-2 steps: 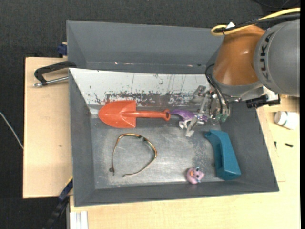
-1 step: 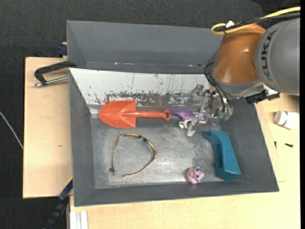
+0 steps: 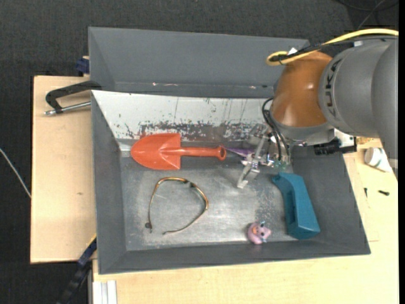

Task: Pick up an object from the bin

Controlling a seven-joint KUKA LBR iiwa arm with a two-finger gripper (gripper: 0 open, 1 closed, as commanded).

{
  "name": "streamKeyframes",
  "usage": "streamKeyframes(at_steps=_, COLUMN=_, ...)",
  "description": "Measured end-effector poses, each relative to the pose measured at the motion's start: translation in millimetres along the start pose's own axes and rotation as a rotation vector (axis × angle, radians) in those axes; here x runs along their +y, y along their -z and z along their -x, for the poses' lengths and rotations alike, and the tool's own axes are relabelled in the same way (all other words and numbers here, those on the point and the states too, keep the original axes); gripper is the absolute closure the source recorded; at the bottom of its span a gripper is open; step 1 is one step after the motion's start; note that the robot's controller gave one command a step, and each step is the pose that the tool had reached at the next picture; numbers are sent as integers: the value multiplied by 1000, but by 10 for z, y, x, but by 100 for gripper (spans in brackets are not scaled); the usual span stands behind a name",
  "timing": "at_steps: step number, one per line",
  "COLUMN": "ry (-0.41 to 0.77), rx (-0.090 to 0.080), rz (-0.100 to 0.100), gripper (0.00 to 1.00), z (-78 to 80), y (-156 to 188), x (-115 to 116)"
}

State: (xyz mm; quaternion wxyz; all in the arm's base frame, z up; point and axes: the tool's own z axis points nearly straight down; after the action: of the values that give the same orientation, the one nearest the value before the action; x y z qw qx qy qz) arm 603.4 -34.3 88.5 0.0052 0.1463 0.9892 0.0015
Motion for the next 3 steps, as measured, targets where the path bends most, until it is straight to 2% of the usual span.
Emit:
streamKeyframes(at_steps=1, ry=12, rx=1, rz=0, gripper=100, z=21, y=-113, x=26)
streamKeyframes(at_steps=3, ry=13, rx=2, rz=-2, gripper=100, z=39, y=-36, x=37)
